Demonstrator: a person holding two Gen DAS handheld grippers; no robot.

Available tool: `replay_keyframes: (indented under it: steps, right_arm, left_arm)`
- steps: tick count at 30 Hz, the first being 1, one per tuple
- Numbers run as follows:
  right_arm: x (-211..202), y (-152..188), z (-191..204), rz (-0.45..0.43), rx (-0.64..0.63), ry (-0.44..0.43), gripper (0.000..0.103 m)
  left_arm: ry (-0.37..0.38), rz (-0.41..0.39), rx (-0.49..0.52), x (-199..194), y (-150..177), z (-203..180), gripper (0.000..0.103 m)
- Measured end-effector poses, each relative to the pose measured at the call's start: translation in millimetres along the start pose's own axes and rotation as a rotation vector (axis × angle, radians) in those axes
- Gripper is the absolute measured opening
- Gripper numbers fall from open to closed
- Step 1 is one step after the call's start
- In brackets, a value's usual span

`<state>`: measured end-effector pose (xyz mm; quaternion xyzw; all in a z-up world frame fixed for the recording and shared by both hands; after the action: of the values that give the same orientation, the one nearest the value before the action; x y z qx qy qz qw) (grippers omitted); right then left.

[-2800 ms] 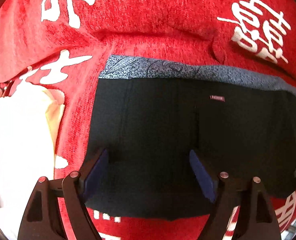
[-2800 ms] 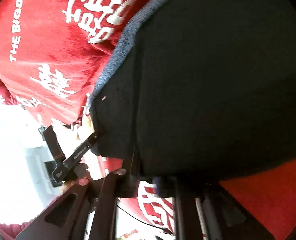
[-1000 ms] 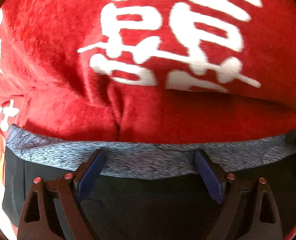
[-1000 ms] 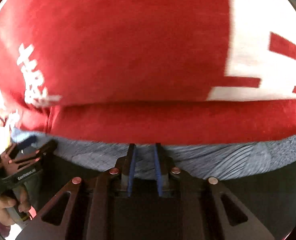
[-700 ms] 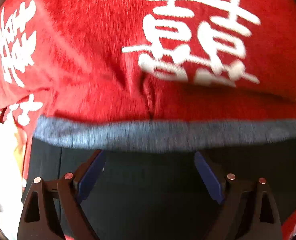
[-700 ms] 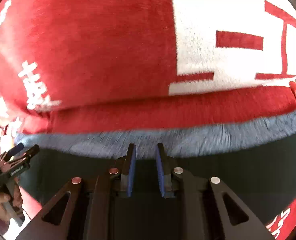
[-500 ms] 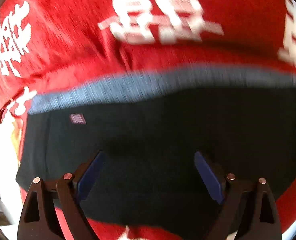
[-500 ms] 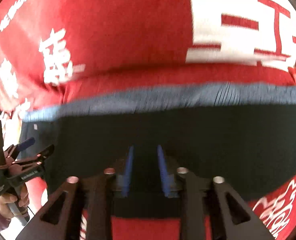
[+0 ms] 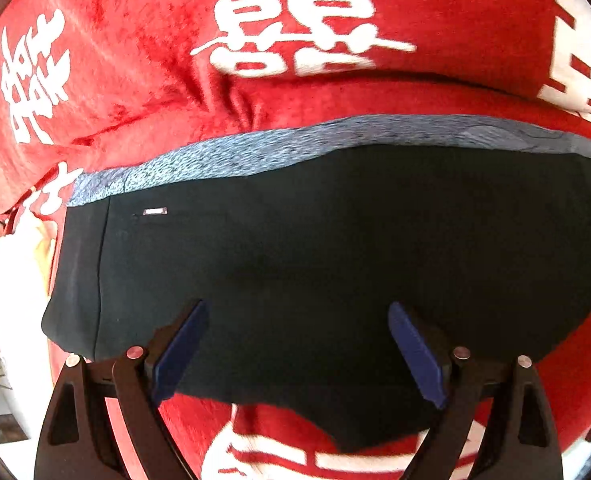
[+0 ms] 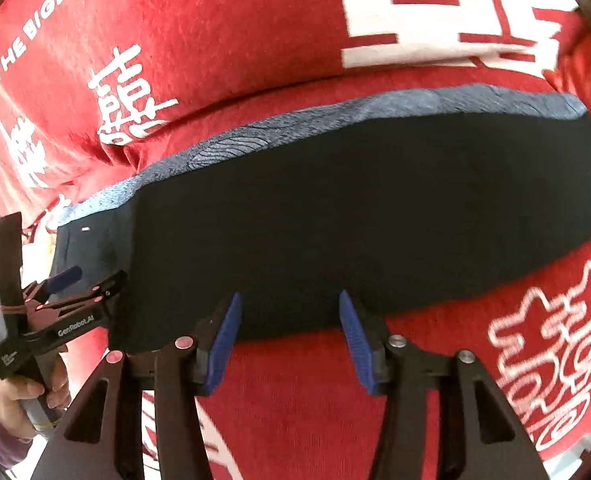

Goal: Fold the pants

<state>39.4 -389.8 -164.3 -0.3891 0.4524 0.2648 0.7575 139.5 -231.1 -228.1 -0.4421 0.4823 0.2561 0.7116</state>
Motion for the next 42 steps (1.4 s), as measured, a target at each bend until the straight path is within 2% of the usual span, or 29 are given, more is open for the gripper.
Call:
replay_keyframes:
  steps: [4, 12, 23, 30, 35, 42]
  right_arm:
    - [-19, 8, -15, -0.004, 0.049, 0.009, 0.055]
    - [-45, 11, -81, -0.033, 0.179, 0.058, 0.055]
    - [-67, -6, -174, -0.068, 0.268, 0.091, 0.055]
    - [-74, -20, -229, -0.098, 0.328, 0.115, 0.055]
    - [-72, -31, -265, -0.12, 0.39, 0.138, 0.055]
    - [-57, -51, -281, -0.15, 0.401, 0.127, 0.053]
  left_arm:
    - [0.038, 0.005, 0.034, -12, -3, -21, 0.092]
    - [0.079, -0.003, 0.13, -29, -17, -85, 0.092]
    - [0.11, 0.002, 0.195, -32, -36, -186, 0.092]
    - [0.138, 0.015, 0.202, -30, -45, -236, 0.092]
    - [0.14, 0.035, 0.191, -24, -49, -260, 0.092]
    - [0.138, 0.07, 0.155, -12, -46, -263, 0.092]
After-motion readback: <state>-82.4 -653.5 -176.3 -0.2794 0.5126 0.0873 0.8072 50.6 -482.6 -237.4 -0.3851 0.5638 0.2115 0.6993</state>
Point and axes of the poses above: each gripper's, at about its wrist camera, not at the fingertips, and x roughly the way its jaws point, z to its left, y to its underside, the point moved 6 cm from there along x, roughly the way its jaws point, and after that the axes turned 11 degrees about -z, right-handed, at the moved point
